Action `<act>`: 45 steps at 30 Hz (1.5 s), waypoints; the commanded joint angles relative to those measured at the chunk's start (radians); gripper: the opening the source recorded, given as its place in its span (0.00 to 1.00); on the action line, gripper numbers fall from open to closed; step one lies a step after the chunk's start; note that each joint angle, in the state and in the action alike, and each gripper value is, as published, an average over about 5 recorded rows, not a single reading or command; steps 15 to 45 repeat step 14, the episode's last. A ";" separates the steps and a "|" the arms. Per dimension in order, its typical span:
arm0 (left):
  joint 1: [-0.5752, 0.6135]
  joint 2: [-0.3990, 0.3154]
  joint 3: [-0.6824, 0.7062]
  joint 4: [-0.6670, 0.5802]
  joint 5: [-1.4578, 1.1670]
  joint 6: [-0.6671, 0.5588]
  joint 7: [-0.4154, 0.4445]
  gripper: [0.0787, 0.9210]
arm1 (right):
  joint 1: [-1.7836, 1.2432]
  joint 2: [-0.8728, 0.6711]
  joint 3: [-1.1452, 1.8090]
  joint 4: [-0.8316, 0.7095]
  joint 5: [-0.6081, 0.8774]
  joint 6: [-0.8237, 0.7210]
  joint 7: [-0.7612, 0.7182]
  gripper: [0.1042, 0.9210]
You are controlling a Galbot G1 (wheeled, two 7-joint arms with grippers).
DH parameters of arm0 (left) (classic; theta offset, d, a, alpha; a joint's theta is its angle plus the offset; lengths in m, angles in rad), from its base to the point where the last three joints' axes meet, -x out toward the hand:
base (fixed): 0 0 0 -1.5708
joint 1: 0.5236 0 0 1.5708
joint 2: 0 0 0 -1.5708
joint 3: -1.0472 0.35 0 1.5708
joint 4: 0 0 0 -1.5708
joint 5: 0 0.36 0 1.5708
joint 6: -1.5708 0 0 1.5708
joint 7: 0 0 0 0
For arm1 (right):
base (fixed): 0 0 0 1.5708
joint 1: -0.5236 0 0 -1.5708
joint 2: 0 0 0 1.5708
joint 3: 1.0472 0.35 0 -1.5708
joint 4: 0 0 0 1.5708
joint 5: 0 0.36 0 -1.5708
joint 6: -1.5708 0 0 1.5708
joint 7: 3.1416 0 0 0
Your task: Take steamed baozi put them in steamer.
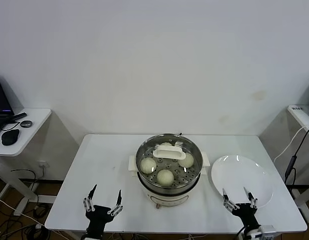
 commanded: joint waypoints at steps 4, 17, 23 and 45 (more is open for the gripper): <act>0.051 -0.007 -0.009 0.050 -0.115 -0.086 -0.043 0.88 | -0.028 0.013 0.019 0.032 -0.037 -0.049 -0.061 0.88; 0.040 0.003 -0.009 0.063 -0.118 -0.088 -0.020 0.88 | -0.004 0.066 0.030 0.008 -0.051 -0.037 -0.073 0.88; 0.040 0.003 -0.009 0.063 -0.118 -0.088 -0.020 0.88 | -0.004 0.066 0.030 0.008 -0.051 -0.037 -0.073 0.88; 0.040 0.003 -0.009 0.063 -0.118 -0.088 -0.020 0.88 | -0.004 0.066 0.030 0.008 -0.051 -0.037 -0.073 0.88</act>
